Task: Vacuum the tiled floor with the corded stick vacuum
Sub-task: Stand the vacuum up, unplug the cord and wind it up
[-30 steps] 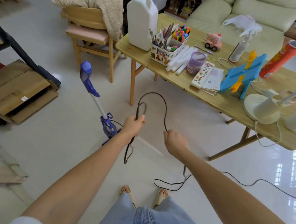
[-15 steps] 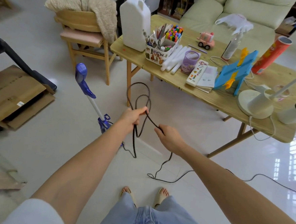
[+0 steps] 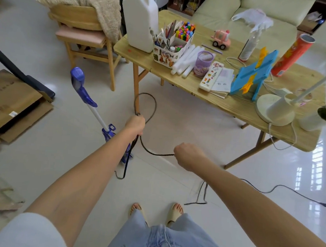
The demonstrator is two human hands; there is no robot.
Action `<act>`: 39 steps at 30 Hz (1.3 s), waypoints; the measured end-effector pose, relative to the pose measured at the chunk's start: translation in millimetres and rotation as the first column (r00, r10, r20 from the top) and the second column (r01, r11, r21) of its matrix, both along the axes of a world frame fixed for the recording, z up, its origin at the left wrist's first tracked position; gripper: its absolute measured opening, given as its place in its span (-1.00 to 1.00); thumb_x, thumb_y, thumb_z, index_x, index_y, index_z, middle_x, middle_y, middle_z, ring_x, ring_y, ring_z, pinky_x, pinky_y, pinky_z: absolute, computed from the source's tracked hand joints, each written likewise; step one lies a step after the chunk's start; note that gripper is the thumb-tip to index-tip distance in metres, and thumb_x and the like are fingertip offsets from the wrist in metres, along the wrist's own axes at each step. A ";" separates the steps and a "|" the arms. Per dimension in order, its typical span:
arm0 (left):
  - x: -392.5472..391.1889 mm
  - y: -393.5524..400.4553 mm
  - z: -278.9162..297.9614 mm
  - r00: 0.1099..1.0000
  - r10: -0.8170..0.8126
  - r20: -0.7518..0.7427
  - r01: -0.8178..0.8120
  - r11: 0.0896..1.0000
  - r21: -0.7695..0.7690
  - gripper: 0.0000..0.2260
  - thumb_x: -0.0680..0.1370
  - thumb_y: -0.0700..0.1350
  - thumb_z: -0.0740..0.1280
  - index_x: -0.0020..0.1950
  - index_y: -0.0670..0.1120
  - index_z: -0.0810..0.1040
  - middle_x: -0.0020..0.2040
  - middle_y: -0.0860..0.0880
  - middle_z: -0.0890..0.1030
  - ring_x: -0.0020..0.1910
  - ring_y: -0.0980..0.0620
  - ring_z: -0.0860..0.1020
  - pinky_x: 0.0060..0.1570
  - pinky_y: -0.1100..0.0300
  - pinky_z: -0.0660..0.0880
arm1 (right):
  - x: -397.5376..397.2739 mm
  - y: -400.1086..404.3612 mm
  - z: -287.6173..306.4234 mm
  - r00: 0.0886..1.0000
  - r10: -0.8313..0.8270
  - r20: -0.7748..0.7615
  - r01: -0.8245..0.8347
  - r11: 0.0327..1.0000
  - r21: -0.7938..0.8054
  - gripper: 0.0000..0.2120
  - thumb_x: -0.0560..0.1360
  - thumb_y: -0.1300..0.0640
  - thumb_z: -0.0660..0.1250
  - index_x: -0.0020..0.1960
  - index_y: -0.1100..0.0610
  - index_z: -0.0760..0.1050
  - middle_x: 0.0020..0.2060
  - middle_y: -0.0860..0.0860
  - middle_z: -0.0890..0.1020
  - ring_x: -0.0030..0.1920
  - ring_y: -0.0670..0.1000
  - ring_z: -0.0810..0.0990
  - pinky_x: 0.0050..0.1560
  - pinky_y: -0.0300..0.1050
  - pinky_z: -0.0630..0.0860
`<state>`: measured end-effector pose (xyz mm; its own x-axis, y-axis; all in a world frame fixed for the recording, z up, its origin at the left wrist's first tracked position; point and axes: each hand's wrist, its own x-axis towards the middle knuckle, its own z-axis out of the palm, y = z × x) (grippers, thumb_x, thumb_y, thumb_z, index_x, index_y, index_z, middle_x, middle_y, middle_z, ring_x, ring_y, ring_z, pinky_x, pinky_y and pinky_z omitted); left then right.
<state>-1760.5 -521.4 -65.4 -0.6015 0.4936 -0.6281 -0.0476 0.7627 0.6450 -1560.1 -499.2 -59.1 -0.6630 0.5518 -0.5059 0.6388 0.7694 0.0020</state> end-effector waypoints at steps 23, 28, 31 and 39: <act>-33.2 -50.2 2.4 0.870 -0.194 0.453 0.160 0.981 0.113 -0.73 0.69 -0.15 0.02 -0.15 -0.13 0.38 -0.52 0.05 0.28 -0.63 0.19 0.20 -0.65 0.36 0.15 | 26.6 78.8 8.8 0.861 -0.319 -0.396 0.161 0.909 -0.385 -0.57 0.60 -0.12 0.19 -0.35 0.07 0.48 -0.49 -0.05 0.42 -0.45 -0.04 0.38 -0.28 -0.10 0.33; -4.9 -32.3 18.3 0.766 -0.440 0.469 0.478 0.877 0.043 -0.68 0.69 -0.05 -0.01 -0.06 -0.16 0.44 -0.43 0.00 0.35 -0.56 0.12 0.28 -0.55 0.30 0.24 | -15.0 61.9 19.8 0.897 -0.108 -0.428 -0.003 0.968 -0.251 -0.61 0.62 -0.09 0.16 -0.29 0.07 0.48 -0.48 -0.08 0.42 -0.44 -0.10 0.38 -0.37 -0.13 0.27; 2.4 -20.1 27.3 0.672 -0.530 0.517 0.521 0.835 0.178 -0.60 0.68 0.09 -0.03 -0.17 -0.10 0.40 -0.49 0.06 0.20 -0.58 0.16 0.12 -0.58 0.32 0.05 | -26.8 65.0 23.4 0.849 -0.169 -0.501 0.028 0.961 -0.276 -0.62 0.61 -0.08 0.19 -0.31 0.09 0.46 -0.50 -0.07 0.40 -0.46 -0.06 0.37 -0.39 -0.13 0.26; -1.6 -29.6 1.4 0.776 -0.297 0.556 0.214 0.954 0.212 -0.67 0.66 0.03 0.12 -0.29 -0.02 0.27 -0.55 0.12 0.15 -0.62 0.20 0.07 -0.62 0.35 -0.03 | -10.6 73.8 8.1 0.860 -0.155 -0.486 0.005 0.955 -0.296 -0.66 0.59 -0.09 0.22 -0.30 0.04 0.33 -0.44 -0.03 0.41 -0.39 0.01 0.38 -0.36 -0.11 0.29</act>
